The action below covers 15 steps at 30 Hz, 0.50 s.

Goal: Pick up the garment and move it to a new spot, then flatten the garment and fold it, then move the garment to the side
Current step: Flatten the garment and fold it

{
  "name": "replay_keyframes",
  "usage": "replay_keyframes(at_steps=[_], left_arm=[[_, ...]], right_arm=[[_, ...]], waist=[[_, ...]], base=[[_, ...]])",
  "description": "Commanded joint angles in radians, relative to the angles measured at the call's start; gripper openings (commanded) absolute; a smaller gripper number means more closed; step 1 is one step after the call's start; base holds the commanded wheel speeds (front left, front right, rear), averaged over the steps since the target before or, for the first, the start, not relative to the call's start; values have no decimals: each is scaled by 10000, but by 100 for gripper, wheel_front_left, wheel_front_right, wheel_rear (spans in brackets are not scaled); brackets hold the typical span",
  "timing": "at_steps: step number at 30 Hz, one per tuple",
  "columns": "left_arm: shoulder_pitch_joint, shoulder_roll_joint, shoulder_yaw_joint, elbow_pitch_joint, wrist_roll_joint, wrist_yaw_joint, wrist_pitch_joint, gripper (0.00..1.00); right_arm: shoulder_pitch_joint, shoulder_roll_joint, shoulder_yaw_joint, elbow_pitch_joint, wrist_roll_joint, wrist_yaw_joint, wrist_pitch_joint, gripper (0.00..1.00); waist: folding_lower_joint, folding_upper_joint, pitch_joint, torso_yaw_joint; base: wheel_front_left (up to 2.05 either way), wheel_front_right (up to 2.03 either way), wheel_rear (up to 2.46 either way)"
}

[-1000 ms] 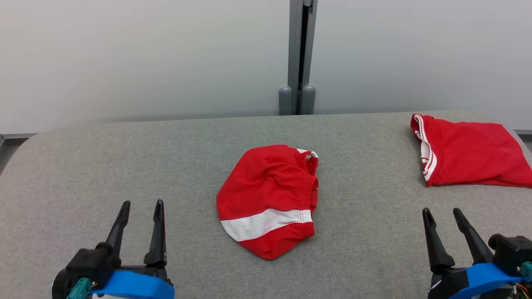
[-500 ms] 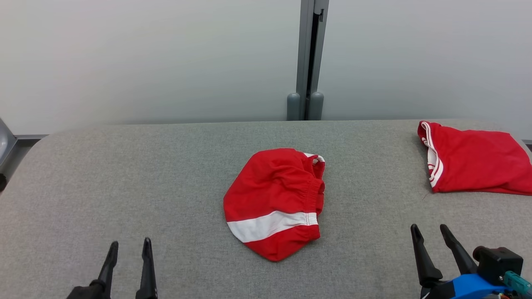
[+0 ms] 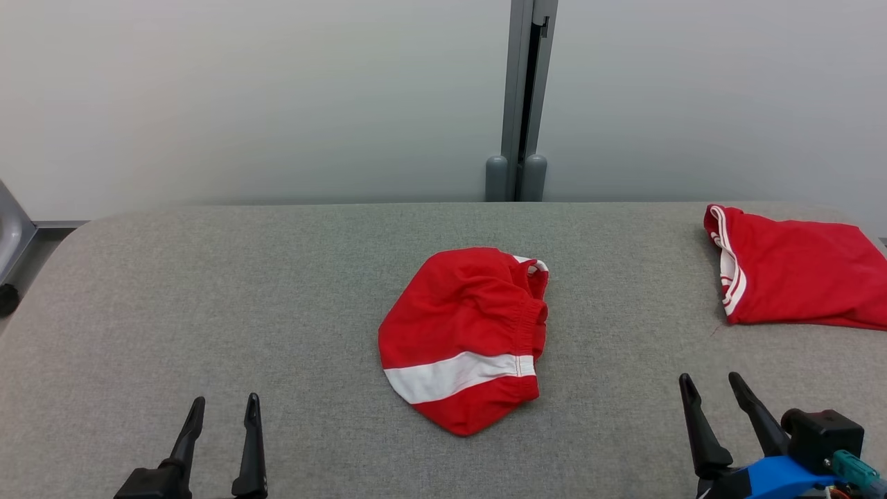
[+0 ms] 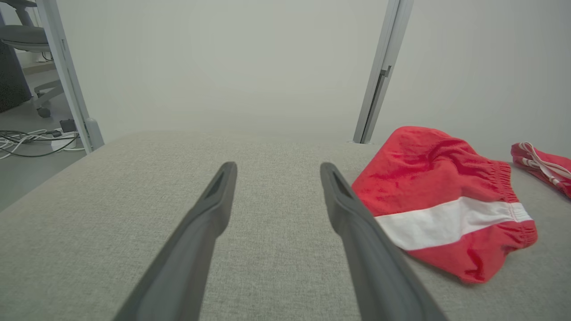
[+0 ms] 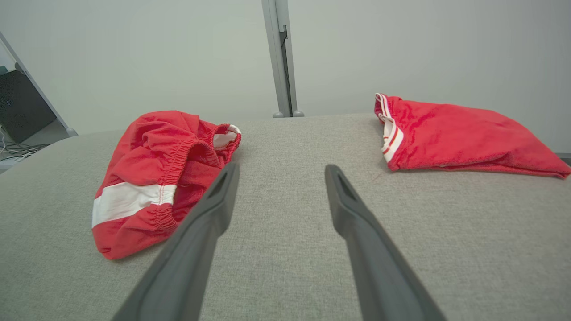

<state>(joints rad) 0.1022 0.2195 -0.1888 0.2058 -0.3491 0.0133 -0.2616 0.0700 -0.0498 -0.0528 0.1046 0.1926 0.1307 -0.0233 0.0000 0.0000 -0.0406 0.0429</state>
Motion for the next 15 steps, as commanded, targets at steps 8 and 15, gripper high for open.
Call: replay_keyframes(at_steps=[8, 15], left_arm=[[-213, -17, 48, -120, 85, -112, -38, 100], [-324, -18, 126, -170, 170, -263, -39, 100]], right_arm=[[28, -16, 69, -73, -283, 2, -252, 100], [16, -16, 91, -6, -245, 2, -312, 100]], waist=[[0, 0, 44, -35], [0, 0, 81, -46]], base=[[0, 0, 0], [0, 0, 0]])
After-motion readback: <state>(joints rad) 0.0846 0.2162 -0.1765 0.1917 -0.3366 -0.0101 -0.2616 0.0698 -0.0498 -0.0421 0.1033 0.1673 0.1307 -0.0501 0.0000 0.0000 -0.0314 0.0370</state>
